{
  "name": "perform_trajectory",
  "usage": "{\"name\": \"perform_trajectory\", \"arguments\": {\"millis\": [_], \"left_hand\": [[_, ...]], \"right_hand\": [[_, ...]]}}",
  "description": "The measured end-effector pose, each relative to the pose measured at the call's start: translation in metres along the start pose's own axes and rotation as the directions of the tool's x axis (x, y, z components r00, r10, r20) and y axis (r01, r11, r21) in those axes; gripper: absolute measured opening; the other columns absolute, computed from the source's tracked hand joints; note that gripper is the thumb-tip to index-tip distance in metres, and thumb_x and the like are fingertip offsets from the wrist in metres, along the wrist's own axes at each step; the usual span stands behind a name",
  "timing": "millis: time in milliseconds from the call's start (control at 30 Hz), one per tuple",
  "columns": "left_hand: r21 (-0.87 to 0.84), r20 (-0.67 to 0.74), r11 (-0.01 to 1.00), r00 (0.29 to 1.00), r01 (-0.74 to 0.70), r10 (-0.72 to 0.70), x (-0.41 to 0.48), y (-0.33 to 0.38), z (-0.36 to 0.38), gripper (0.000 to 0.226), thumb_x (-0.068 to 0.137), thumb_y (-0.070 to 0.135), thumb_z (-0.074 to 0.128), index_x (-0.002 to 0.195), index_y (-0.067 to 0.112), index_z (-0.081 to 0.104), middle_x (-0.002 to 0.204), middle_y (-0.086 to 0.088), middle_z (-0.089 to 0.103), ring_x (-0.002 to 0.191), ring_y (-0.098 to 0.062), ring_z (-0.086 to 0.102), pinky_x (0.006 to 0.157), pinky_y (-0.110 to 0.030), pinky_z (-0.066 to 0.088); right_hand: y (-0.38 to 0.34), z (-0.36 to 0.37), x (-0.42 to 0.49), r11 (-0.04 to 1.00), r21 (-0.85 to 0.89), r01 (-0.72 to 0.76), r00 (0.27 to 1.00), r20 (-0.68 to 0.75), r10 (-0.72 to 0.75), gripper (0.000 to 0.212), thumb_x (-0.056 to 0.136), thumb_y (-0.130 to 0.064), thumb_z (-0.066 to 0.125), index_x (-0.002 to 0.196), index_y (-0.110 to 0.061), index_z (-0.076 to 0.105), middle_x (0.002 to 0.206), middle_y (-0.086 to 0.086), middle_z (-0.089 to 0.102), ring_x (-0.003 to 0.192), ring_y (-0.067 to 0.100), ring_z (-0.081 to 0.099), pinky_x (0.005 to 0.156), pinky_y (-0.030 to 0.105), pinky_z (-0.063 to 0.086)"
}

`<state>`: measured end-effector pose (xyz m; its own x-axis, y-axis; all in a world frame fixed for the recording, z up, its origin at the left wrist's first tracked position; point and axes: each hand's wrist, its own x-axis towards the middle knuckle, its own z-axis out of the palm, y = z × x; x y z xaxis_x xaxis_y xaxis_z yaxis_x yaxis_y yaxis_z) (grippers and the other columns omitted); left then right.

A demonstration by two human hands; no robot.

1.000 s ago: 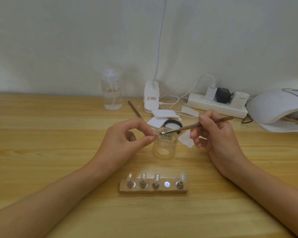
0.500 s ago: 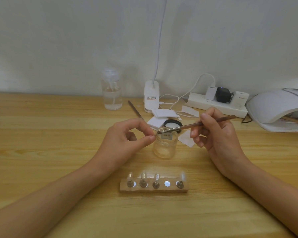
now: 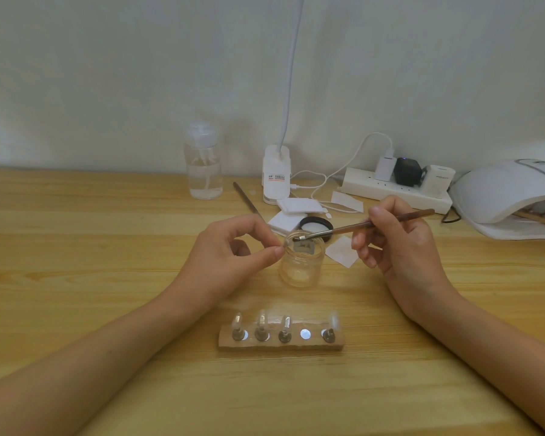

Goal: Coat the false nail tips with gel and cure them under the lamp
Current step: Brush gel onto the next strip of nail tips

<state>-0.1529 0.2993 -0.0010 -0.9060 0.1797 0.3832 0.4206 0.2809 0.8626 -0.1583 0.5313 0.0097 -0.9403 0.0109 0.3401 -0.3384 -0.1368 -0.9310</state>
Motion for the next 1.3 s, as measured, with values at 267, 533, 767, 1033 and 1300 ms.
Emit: {"name": "perform_trajectory", "arguments": {"millis": [267, 533, 767, 1033, 1300], "left_hand": [[-0.008, 0.007, 1.0, 1.0, 0.001, -0.001, 0.0, 0.0, 0.0, 0.011, 0.082, 0.012, 0.076, 0.076, 0.012, 0.068, 0.053, 0.025, 0.055, 0.044, -0.002, 0.037, 0.047, -0.008, 0.031], [-0.01, 0.008, 1.0, 1.0, 0.011, -0.011, 0.0, 0.0, 0.0, 0.011, 0.083, 0.012, 0.076, 0.076, 0.011, 0.067, 0.054, 0.025, 0.055, 0.044, -0.002, 0.037, 0.047, -0.008, 0.031], [-0.016, 0.007, 1.0, 1.0, 0.011, -0.011, 0.0, 0.001, 0.0, 0.012, 0.083, 0.013, 0.077, 0.075, 0.013, 0.067, 0.057, 0.024, 0.057, 0.045, -0.002, 0.038, 0.046, -0.008, 0.031], [-0.008, 0.006, 1.0, 1.0, 0.005, -0.005, 0.0, 0.001, 0.0, 0.013, 0.083, 0.014, 0.076, 0.074, 0.014, 0.067, 0.057, 0.024, 0.057, 0.044, -0.002, 0.038, 0.046, -0.008, 0.031], [0.014, 0.008, 1.0, 1.0, -0.022, 0.022, 0.0, -0.001, -0.001, 0.011, 0.083, 0.013, 0.077, 0.077, 0.014, 0.068, 0.06, 0.025, 0.059, 0.046, -0.002, 0.038, 0.048, -0.008, 0.033]], "right_hand": [[0.001, 0.0, -0.001, 0.999, -0.033, 0.005, 1.0, 0.007, -0.004, 0.022, 0.097, -0.021, 0.053, 0.077, -0.014, 0.05, 0.06, 0.008, 0.063, 0.05, 0.015, 0.055, 0.043, 0.02, 0.041], [0.0, 0.001, -0.001, 0.999, -0.024, 0.022, 0.999, 0.045, -0.021, 0.022, 0.094, -0.025, 0.055, 0.076, -0.015, 0.05, 0.061, 0.008, 0.063, 0.051, 0.015, 0.056, 0.043, 0.02, 0.041], [-0.002, 0.001, -0.001, 0.999, 0.017, 0.044, 0.999, 0.023, -0.045, 0.021, 0.092, -0.027, 0.055, 0.078, -0.012, 0.049, 0.059, 0.005, 0.063, 0.05, 0.014, 0.056, 0.043, 0.019, 0.041], [0.001, -0.001, -0.002, 0.996, -0.084, 0.018, 1.0, 0.019, -0.017, 0.024, 0.1, -0.014, 0.05, 0.076, -0.013, 0.05, 0.059, 0.008, 0.063, 0.049, 0.016, 0.055, 0.042, 0.02, 0.041], [-0.009, -0.012, 0.003, 0.995, -0.091, 0.049, 0.984, -0.168, -0.064, 0.033, 0.099, -0.011, 0.047, 0.067, -0.017, 0.047, 0.049, 0.0, 0.053, 0.044, 0.01, 0.046, 0.039, 0.018, 0.033]]}}
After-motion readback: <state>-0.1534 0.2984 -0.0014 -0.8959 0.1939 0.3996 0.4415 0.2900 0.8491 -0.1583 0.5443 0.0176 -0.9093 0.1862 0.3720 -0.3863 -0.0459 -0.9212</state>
